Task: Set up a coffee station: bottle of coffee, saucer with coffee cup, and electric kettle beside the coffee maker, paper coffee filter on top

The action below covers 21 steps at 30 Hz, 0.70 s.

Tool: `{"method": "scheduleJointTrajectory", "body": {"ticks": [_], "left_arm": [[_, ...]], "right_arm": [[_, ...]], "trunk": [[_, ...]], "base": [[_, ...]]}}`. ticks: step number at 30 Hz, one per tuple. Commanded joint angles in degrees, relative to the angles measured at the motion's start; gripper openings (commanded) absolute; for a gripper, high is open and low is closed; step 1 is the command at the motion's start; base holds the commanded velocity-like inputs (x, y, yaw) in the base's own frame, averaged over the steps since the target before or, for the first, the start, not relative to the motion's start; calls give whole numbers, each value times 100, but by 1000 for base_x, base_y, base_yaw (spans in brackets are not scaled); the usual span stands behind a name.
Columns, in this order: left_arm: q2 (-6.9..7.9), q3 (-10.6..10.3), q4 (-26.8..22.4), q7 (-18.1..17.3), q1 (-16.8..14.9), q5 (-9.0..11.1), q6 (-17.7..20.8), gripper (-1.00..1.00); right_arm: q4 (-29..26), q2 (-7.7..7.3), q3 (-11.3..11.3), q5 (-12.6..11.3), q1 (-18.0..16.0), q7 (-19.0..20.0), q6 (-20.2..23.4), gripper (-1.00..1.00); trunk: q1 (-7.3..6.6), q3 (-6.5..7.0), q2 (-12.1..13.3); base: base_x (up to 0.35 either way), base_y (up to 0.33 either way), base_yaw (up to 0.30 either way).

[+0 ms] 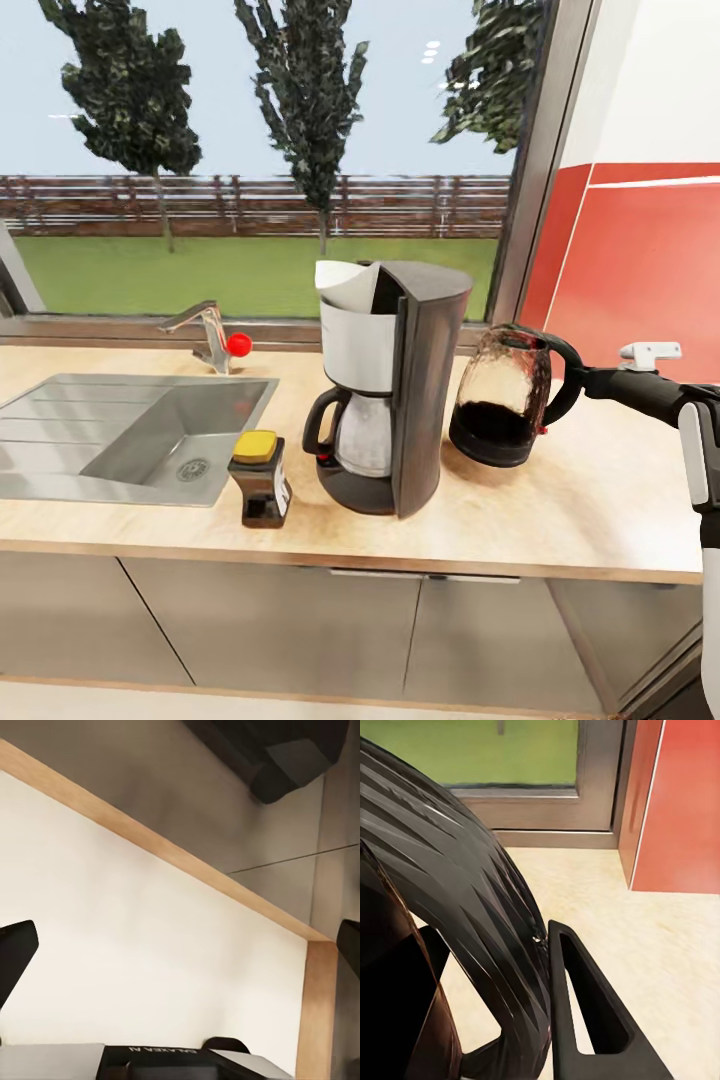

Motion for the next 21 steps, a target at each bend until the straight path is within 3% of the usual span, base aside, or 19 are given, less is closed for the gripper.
{"method": "scheduleJointTrajectory", "body": {"ticks": [1, 21], "left_arm": [[1, -48, 1, -8, -2, 34, -34, 100], [1, -48, 1, -7, -3, 34, -32, 100]], "right_arm": [[-5, 1, -8, -28, -7, 26, 36, -100], [-5, 1, -8, -28, -7, 26, 36, -100]], "trunk": [[0, -14, -4], [0, -183, -4]], "base": [[0, 0, 0], [0, 0, 0]]}}
